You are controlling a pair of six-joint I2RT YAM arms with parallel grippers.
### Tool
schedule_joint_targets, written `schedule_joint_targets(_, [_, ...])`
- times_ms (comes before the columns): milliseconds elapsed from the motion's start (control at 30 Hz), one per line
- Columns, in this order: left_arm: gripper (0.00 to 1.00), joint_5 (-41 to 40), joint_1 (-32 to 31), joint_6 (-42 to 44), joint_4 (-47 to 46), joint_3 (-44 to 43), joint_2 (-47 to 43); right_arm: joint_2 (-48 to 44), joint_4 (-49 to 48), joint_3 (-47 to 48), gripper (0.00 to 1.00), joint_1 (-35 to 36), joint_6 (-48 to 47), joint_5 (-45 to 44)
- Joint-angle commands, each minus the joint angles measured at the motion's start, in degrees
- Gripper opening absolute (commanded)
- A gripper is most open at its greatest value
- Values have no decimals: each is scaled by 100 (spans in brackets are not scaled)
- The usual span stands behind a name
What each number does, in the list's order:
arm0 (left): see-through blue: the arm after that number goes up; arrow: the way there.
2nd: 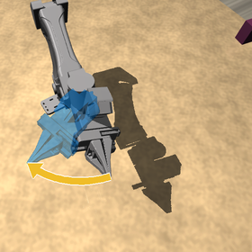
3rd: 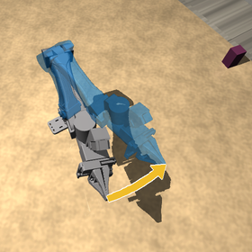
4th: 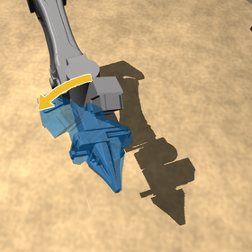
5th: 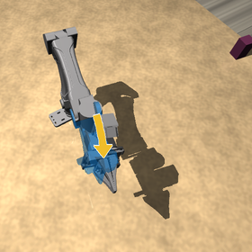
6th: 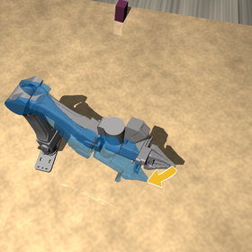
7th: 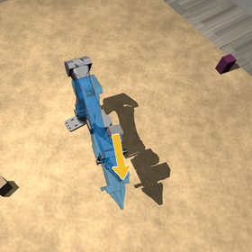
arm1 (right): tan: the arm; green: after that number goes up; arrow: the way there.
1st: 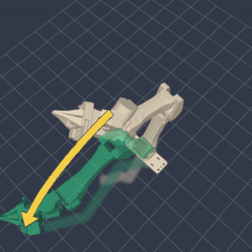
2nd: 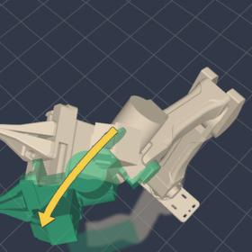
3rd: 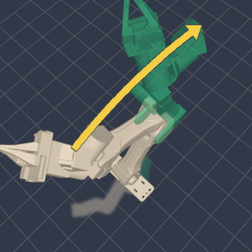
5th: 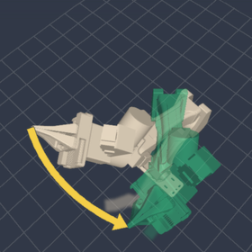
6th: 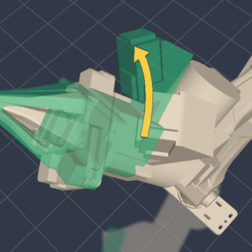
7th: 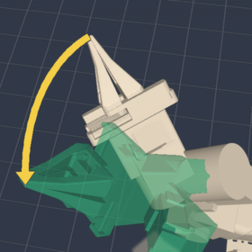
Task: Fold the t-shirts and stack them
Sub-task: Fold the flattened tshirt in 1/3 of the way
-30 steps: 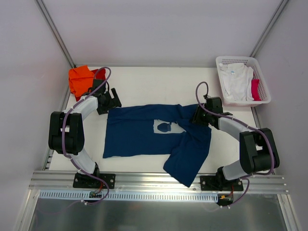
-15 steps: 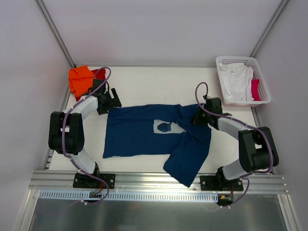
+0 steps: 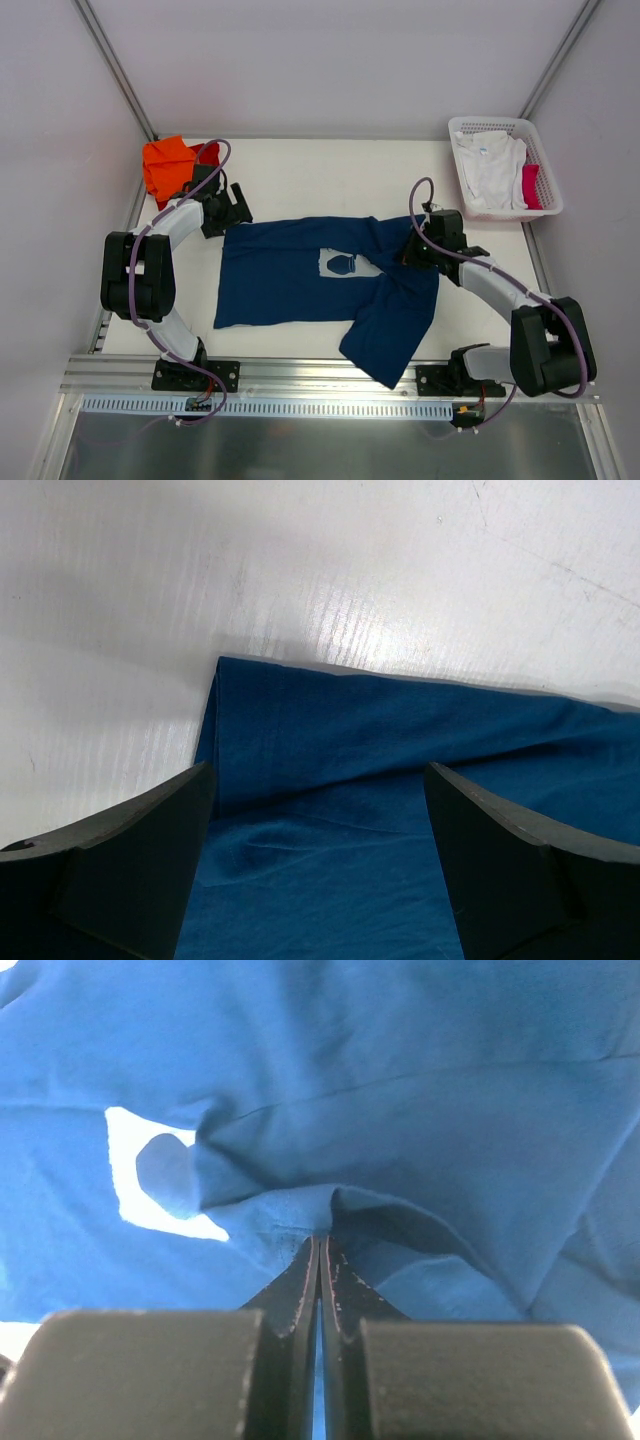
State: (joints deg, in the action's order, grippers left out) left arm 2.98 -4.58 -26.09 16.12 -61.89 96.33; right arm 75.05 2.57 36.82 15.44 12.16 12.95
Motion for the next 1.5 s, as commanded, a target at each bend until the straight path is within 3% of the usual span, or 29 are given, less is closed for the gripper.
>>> schedule_joint_targets(0, [86, 141, -87, 104, -39, -7, -115, -411, 279, -87, 0, 169, 102, -38])
schedule_joint_targets(867, [85, 159, -157, 86, -39, 1, -247, -1185, 517, -667, 0, 1373, 594, -126])
schedule_joint_targets(933, [85, 159, -157, 86, -39, -7, -255, -1115, 543, -650, 7, 1435, 603, -65])
schedule_joint_targets(1100, [85, 141, -157, 95, -47, 1, -247, -1273, 797, -597, 37, 1541, 524, -248])
schedule_joint_targets(1300, [85, 115, -157, 77, -56, 1, -220, -1818, 1518, -35, 40, 1541, 76, -1101])
schedule_joint_targets(1467, [85, 115, -157, 86, -47, -25, -220, -1337, 1510, 510, 39, 1470, -188, -1373])
